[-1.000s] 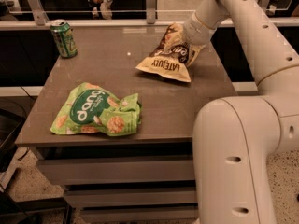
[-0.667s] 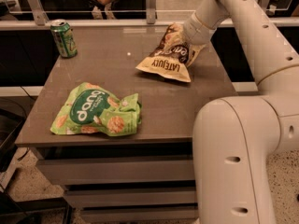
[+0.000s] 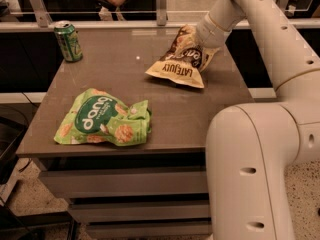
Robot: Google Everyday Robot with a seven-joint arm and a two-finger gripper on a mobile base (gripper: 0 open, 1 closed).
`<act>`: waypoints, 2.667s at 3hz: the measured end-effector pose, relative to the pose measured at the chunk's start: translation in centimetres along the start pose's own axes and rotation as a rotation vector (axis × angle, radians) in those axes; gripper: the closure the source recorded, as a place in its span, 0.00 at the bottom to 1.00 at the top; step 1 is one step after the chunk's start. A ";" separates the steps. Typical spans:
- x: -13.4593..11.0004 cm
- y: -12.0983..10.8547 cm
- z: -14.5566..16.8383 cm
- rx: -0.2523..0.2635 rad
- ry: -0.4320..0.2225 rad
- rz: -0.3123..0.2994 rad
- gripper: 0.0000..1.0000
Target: Pick brown chip bag
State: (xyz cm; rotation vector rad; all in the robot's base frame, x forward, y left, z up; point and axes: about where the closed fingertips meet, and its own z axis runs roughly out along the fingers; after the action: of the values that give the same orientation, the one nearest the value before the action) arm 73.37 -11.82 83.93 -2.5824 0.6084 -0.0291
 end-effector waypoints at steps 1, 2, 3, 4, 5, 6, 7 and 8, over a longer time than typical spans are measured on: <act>0.0 0.0 0.0 0.000 0.000 0.000 0.12; 0.4 -0.4 0.4 0.011 0.010 0.000 0.00; 0.4 -0.4 0.4 0.011 0.010 0.000 0.00; 0.4 -0.4 0.3 0.012 0.010 0.000 0.00; 0.4 -0.5 0.3 0.012 0.010 0.000 0.00; 0.4 -0.5 0.2 0.012 0.010 0.000 0.00; 0.4 -0.5 0.2 0.012 0.010 0.000 0.00; 0.4 -0.5 0.2 0.012 0.010 0.000 0.00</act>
Offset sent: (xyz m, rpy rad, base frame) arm 0.0001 0.0000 0.0000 0.0000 0.0000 -0.0001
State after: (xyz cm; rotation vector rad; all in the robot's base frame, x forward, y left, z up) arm 73.94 -11.51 83.93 -2.5723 0.6106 -0.0458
